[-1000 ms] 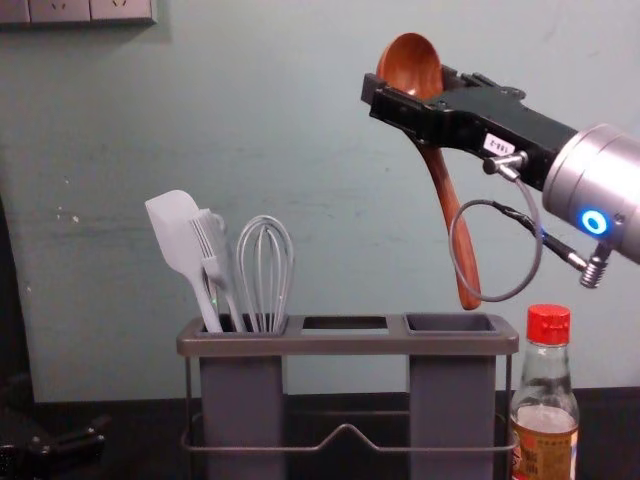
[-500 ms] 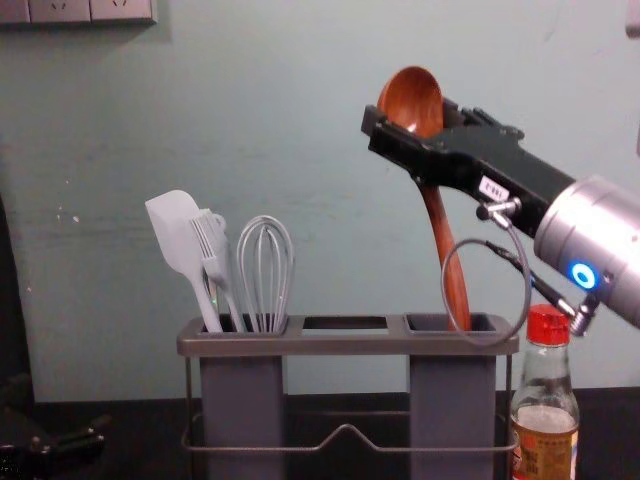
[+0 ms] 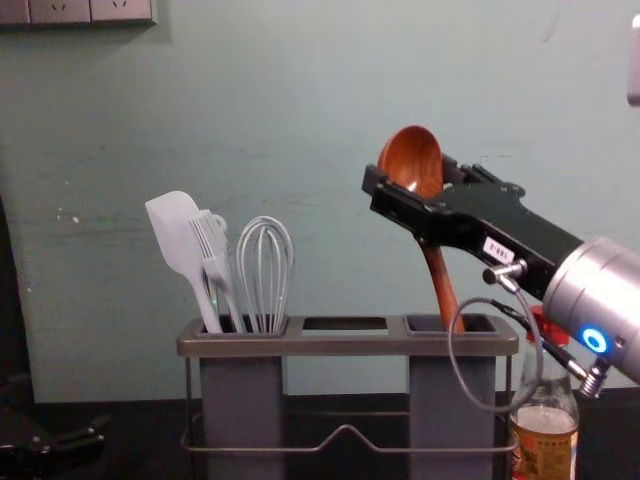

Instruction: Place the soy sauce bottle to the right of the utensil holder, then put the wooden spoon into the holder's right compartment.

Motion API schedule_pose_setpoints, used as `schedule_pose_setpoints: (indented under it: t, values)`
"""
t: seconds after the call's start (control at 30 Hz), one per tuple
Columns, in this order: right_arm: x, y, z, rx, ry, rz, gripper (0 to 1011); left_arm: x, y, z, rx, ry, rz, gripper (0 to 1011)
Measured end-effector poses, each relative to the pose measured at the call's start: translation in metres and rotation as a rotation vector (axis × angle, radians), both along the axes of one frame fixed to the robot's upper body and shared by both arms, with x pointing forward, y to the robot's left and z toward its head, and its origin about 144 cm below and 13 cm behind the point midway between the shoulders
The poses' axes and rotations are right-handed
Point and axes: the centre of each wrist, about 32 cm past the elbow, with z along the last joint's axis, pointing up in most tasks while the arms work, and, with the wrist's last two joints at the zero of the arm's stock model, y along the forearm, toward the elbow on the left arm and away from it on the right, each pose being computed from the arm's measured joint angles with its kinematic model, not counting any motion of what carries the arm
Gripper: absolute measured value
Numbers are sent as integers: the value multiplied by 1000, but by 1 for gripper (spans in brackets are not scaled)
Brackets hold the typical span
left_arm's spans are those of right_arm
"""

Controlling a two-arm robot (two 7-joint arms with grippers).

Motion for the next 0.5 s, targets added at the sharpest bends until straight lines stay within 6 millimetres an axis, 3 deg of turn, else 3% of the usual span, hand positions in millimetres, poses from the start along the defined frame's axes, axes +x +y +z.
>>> schedule_pose_setpoints:
  t: [0.5]
  values:
    - [-6, -4, -13, -16, 30, -5, 837, 0, 0, 0, 0, 0, 0, 1005]
